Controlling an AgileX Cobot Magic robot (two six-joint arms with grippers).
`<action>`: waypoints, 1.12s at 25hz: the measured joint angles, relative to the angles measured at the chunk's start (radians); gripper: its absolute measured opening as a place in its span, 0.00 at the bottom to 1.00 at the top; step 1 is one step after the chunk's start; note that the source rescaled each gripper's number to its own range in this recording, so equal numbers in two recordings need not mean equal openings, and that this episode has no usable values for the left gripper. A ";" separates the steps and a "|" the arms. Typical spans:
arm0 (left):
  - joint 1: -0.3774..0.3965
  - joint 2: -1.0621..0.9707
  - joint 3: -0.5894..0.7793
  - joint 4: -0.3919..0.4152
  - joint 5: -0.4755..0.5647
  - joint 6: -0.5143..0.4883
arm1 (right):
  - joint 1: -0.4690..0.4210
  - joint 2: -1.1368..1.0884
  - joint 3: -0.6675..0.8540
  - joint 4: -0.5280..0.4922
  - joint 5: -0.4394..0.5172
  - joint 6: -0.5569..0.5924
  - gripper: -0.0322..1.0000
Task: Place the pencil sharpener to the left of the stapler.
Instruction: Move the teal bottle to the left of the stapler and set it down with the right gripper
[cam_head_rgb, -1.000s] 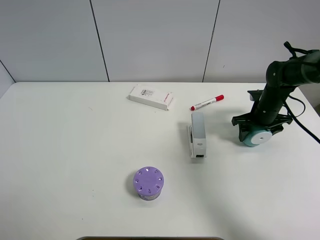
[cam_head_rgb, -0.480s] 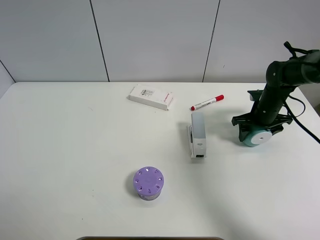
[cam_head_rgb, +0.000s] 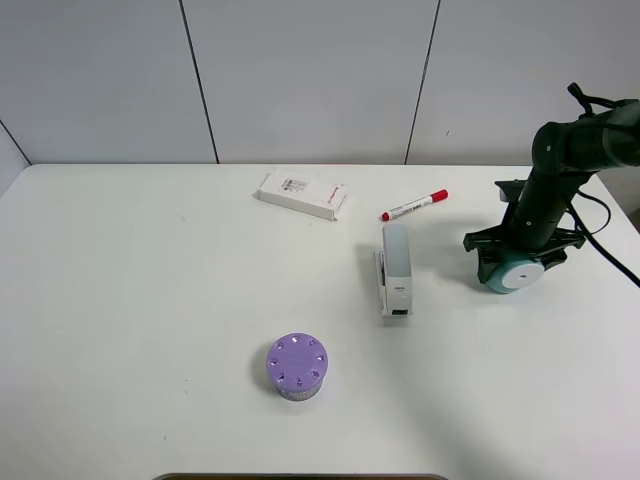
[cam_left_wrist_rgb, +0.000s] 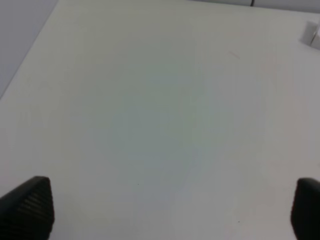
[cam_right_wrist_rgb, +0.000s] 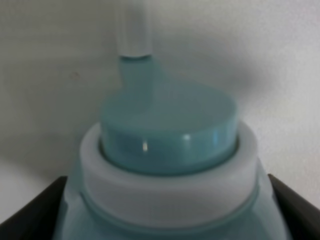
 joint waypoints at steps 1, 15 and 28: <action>0.000 0.000 0.000 0.000 0.000 0.000 | 0.000 -0.001 0.000 0.000 0.000 0.000 0.04; 0.000 0.000 0.000 0.000 0.000 0.000 | 0.000 -0.075 0.000 -0.001 0.033 -0.005 0.04; 0.000 0.000 0.000 0.000 0.000 0.000 | 0.000 -0.240 0.000 0.014 0.043 -0.005 0.04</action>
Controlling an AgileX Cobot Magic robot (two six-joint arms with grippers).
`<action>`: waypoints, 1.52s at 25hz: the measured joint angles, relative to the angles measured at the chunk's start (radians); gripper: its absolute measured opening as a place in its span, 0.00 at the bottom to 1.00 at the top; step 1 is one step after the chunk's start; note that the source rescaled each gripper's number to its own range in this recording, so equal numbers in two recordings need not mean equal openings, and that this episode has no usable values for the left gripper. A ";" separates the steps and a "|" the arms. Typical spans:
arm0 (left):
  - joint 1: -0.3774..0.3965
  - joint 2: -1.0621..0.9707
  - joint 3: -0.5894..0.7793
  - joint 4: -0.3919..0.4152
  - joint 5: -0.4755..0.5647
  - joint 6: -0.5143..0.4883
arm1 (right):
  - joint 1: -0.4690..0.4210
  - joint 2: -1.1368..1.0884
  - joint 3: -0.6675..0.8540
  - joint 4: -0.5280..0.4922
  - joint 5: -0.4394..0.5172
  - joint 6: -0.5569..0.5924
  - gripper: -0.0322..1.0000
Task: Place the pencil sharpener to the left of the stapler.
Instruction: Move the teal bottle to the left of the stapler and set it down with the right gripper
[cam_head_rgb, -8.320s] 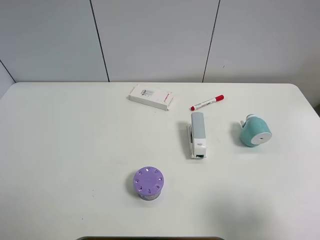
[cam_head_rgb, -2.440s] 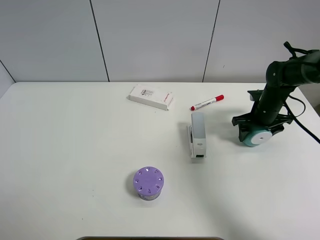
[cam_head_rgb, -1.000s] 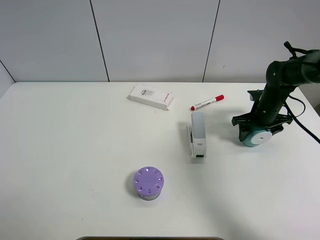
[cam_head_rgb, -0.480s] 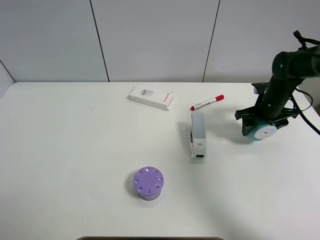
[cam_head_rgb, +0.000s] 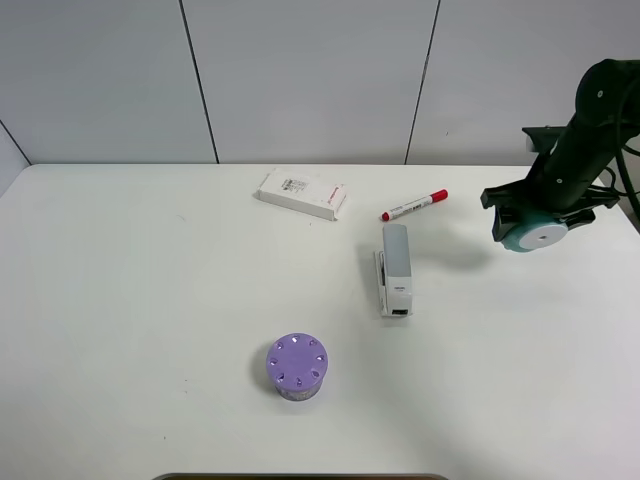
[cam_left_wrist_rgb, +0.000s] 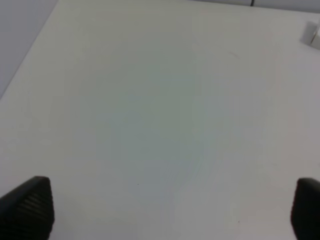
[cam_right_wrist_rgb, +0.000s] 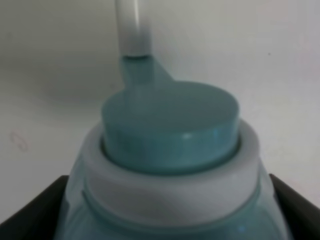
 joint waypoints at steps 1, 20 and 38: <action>0.000 0.000 0.000 0.000 0.000 0.000 | 0.000 -0.010 0.000 0.000 0.000 0.000 0.04; 0.000 0.000 0.000 0.000 0.000 0.000 | 0.286 -0.044 -0.324 0.039 0.156 -0.022 0.03; 0.000 0.000 0.000 0.000 0.000 0.000 | 0.658 0.083 -0.361 0.018 0.158 -0.015 0.03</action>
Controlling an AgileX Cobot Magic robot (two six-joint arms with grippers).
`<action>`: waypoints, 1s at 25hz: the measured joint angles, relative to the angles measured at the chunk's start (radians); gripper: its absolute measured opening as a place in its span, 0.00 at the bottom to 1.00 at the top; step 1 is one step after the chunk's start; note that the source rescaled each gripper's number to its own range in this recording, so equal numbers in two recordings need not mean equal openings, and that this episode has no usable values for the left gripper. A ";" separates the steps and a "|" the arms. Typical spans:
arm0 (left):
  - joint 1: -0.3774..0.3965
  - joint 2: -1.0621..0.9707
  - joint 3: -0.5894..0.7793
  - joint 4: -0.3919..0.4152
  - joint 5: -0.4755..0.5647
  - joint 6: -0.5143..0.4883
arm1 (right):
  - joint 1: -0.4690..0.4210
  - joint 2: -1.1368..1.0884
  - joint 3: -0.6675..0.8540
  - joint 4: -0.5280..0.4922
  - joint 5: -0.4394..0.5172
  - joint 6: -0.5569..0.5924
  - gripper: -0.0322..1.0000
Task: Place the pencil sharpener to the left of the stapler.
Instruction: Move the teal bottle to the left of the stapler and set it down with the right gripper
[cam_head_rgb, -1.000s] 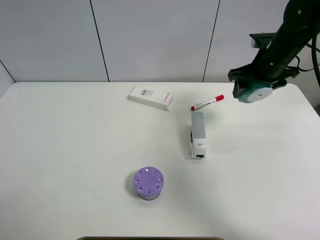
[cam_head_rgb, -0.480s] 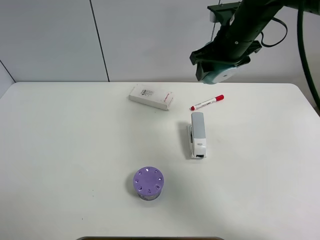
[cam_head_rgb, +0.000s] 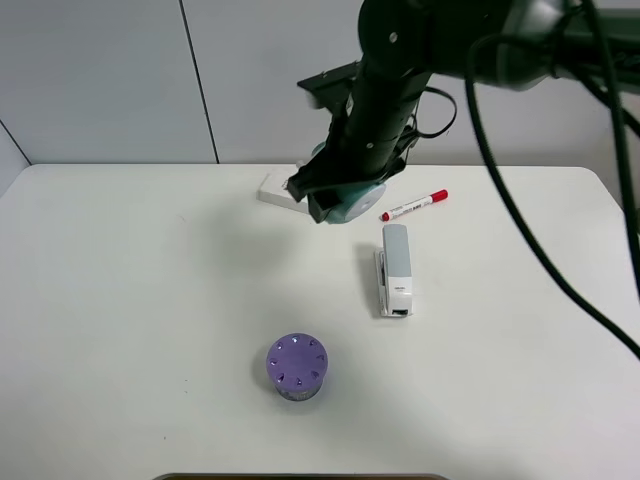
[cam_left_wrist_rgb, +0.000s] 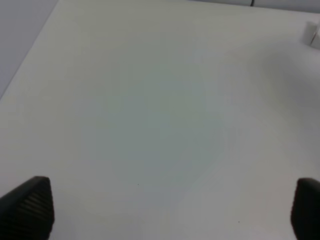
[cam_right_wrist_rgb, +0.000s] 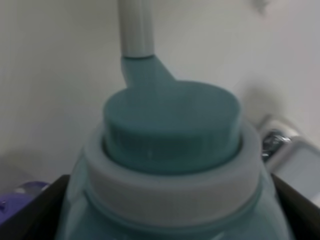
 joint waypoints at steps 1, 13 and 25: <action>0.000 0.000 0.000 0.000 0.000 0.000 | 0.014 0.020 -0.001 0.000 -0.001 0.000 0.03; 0.000 0.000 0.000 0.000 0.000 0.000 | 0.049 0.202 -0.001 -0.006 -0.038 0.021 0.03; 0.000 0.000 0.000 0.000 0.000 0.000 | 0.049 0.281 -0.001 -0.004 -0.085 0.021 0.03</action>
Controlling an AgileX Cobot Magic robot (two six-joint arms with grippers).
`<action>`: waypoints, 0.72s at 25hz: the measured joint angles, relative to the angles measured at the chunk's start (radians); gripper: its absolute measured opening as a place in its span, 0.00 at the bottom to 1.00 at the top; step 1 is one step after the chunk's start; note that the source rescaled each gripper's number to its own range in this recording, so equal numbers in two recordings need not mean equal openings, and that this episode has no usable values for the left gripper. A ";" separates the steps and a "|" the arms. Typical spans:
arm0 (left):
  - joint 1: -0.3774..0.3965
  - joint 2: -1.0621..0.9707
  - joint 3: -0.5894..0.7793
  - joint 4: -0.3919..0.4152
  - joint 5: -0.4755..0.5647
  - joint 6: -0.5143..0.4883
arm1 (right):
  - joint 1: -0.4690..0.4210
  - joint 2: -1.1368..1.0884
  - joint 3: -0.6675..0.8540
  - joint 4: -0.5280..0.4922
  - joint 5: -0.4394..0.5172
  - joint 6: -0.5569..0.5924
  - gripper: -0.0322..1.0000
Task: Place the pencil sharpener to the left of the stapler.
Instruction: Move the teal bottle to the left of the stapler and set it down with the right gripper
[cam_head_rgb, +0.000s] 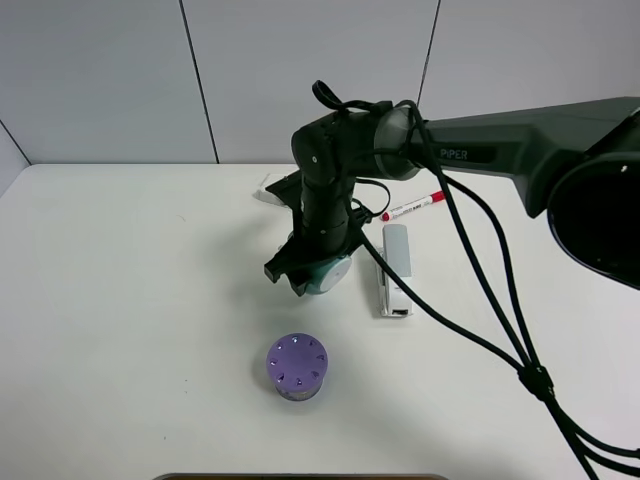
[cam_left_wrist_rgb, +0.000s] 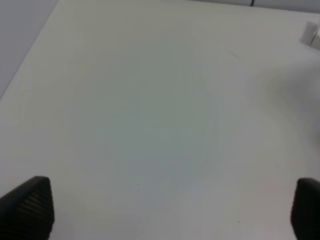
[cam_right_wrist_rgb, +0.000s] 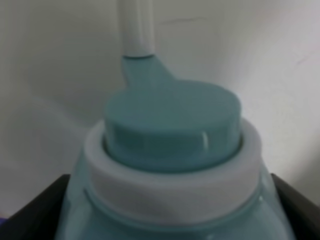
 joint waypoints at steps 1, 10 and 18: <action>0.000 0.000 0.000 0.000 0.000 0.000 | 0.000 0.005 0.000 0.000 0.000 0.000 0.03; 0.000 0.000 0.000 0.000 0.000 0.000 | 0.000 0.048 0.000 0.001 -0.004 0.017 0.03; 0.000 0.000 0.000 0.000 0.000 0.000 | 0.000 0.066 0.000 -0.001 -0.031 0.018 0.03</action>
